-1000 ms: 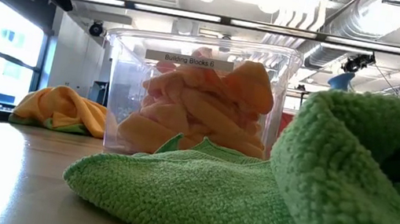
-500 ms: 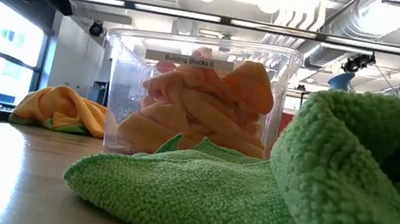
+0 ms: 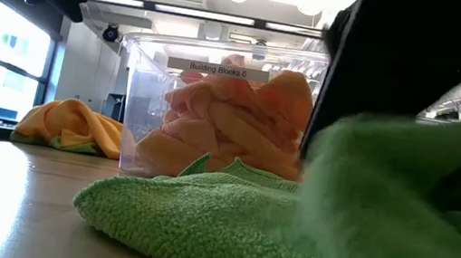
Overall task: Sort microfiber towel by color & place in baskets
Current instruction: Put the green microfiber towel into the top transparent bin
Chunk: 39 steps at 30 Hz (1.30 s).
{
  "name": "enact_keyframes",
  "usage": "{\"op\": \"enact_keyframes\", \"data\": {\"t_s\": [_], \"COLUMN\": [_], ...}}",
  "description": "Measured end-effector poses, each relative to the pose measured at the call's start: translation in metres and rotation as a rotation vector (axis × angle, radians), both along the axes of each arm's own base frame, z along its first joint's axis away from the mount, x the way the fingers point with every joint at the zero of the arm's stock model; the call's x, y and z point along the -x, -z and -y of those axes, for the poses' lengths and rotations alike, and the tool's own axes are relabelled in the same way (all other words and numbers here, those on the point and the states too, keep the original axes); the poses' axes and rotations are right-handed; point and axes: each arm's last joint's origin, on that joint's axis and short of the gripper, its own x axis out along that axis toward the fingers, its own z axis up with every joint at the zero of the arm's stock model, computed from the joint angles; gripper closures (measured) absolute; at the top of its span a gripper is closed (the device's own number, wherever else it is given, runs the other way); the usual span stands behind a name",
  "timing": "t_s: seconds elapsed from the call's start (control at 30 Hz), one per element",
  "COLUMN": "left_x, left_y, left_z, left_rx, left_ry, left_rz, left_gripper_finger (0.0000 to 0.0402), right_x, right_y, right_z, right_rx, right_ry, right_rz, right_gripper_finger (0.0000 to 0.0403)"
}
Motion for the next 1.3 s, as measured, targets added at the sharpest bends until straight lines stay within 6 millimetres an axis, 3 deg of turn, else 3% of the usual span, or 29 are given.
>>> {"op": "enact_keyframes", "data": {"t_s": [0.2, 0.33, 0.47, 0.63, 0.73, 0.87, 1.03, 1.17, 1.3], "left_x": [-0.001, -0.002, -0.003, -0.003, -0.003, -0.003, -0.003, -0.003, -0.002], "left_y": [0.001, 0.002, 0.003, 0.003, 0.003, 0.003, 0.003, 0.003, 0.003], "left_z": [0.0, 0.001, 0.001, 0.0, 0.0, -0.001, -0.001, -0.001, -0.001], "left_rx": [-0.007, -0.014, -0.017, -0.062, -0.054, -0.035, -0.043, -0.041, -0.052], "left_ry": [0.007, 0.014, 0.014, 0.024, 0.004, -0.03, -0.036, -0.035, -0.014], "left_rz": [-0.01, -0.014, -0.019, -0.014, -0.011, -0.008, -0.007, -0.01, -0.02], "left_gripper_finger": [0.0248, 0.0248, 0.0248, 0.0248, 0.0248, 0.0248, 0.0248, 0.0248, 0.0248], "right_x": [-0.017, -0.02, -0.019, -0.017, -0.013, -0.008, 0.007, 0.022, 0.032], "right_y": [0.037, 0.049, 0.044, 0.026, 0.007, -0.045, -0.105, -0.15, -0.182], "right_z": [0.014, 0.017, 0.016, 0.018, 0.019, 0.025, 0.038, 0.053, 0.078], "right_rx": [-0.131, -0.165, -0.167, -0.188, -0.201, -0.229, -0.204, -0.165, -0.108], "right_ry": [0.1, 0.118, 0.109, 0.096, 0.08, 0.082, 0.063, 0.03, 0.093], "right_rz": [-0.137, -0.189, -0.177, -0.153, -0.13, 0.001, 0.173, 0.303, 0.413], "right_gripper_finger": [0.0113, 0.0145, 0.0223, 0.0359, 0.0386, 0.0363, 0.0383, 0.0394, 0.0383]}}
